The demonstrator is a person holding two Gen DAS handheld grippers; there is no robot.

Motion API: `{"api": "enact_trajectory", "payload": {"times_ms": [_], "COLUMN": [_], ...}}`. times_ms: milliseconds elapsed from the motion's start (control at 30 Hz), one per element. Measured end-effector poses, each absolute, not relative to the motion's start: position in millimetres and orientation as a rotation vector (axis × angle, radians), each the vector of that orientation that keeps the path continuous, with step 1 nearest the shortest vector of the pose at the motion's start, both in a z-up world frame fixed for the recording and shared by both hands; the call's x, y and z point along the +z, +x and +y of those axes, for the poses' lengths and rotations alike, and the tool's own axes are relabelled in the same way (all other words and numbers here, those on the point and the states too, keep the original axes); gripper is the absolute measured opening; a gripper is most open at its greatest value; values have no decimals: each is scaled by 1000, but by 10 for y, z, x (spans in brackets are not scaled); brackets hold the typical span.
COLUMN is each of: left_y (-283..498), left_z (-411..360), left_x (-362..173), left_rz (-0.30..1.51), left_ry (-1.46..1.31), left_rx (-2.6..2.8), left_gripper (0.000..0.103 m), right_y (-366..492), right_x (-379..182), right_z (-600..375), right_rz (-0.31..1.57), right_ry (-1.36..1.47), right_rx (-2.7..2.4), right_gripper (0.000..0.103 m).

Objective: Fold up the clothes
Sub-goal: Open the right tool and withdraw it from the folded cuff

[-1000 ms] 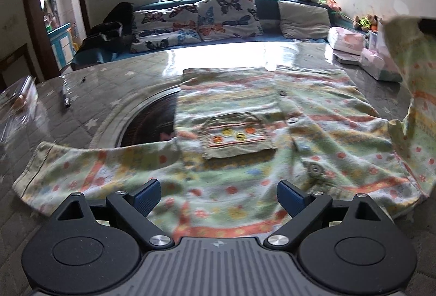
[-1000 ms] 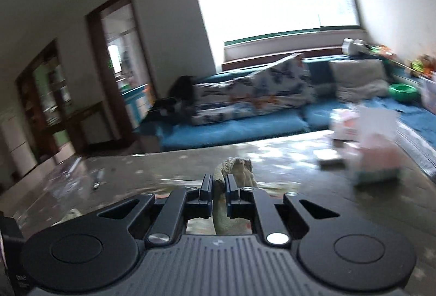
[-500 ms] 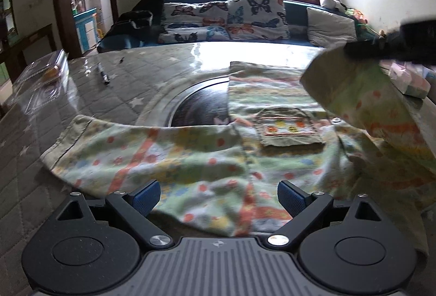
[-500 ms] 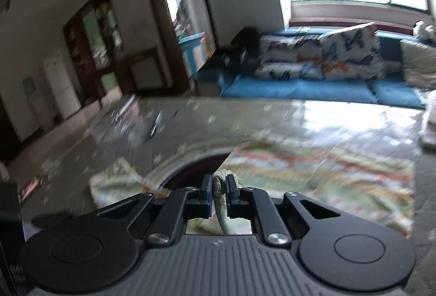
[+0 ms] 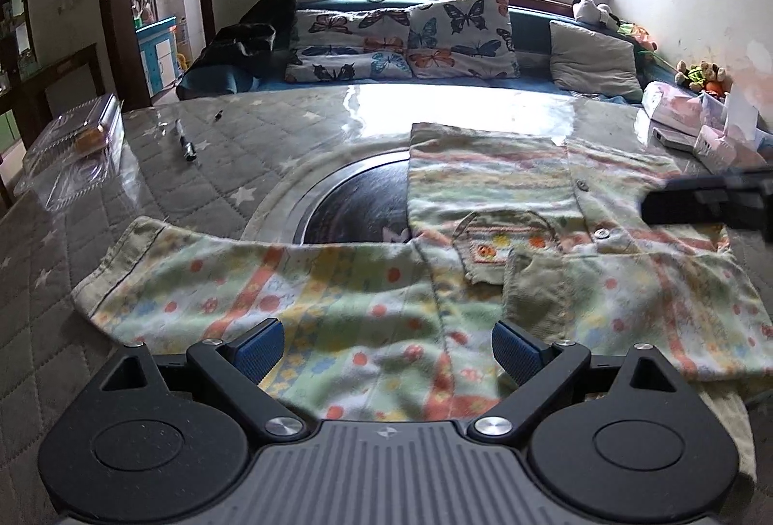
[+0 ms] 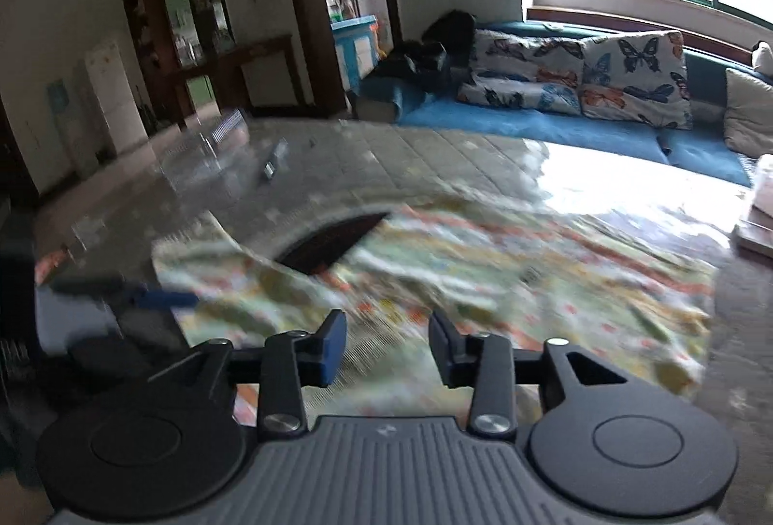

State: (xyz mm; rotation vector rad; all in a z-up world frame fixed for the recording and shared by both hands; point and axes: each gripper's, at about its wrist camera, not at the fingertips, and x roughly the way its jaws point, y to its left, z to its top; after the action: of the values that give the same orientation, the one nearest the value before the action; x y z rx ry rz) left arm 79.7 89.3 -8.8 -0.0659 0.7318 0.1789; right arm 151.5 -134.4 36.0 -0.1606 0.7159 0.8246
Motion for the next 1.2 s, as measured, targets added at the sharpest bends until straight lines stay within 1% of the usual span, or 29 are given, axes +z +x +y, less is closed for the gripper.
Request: {"api": "enact_trajectory", "payload": {"times_ms": [267, 367, 533, 600, 700, 767, 867, 900, 967, 1033, 1100, 1200], "left_y": [933, 997, 1075, 1100, 1123, 1126, 1122, 1121, 1127, 1130, 1129, 1111], "left_z": [644, 545, 435, 418, 421, 422, 425, 425, 431, 437, 443, 460], "left_x": [-86, -118, -210, -262, -295, -306, -312, -314, -316, -313, -304, -266], "left_rz": [734, 743, 769, 785, 795, 799, 801, 802, 805, 807, 806, 797], "left_ry": [-26, -5, 28, 43, 48, 47, 48, 48, 46, 45, 44, 34], "left_rx": [121, 108, 98, 106, 111, 112, 114, 114, 114, 113, 112, 115], "left_gripper": [95, 95, 95, 95, 95, 96, 96, 96, 98, 98, 98, 98], "right_y": [1413, 1393, 1365, 1392, 1508, 1585, 1701, 1739, 1816, 1831, 1808, 1776], "right_x": [51, -35, -142, -103, -129, -146, -172, -181, -198, -199, -175, -141], "right_z": [-1919, -2070, -2187, -2172, -2127, -2097, -2052, -2037, -2007, -1981, -1955, -1895], "right_rz": [811, 829, 840, 830, 827, 825, 822, 820, 818, 813, 806, 807], "right_ry": [-248, -256, -272, -279, -271, -265, -258, -255, -250, -252, -258, -277], "right_rx": [732, 701, 701, 701, 688, 679, 666, 661, 652, 650, 656, 654], "right_gripper": [41, 45, 46, 50, 52, 56, 57, 60, 61, 65, 72, 74]}}
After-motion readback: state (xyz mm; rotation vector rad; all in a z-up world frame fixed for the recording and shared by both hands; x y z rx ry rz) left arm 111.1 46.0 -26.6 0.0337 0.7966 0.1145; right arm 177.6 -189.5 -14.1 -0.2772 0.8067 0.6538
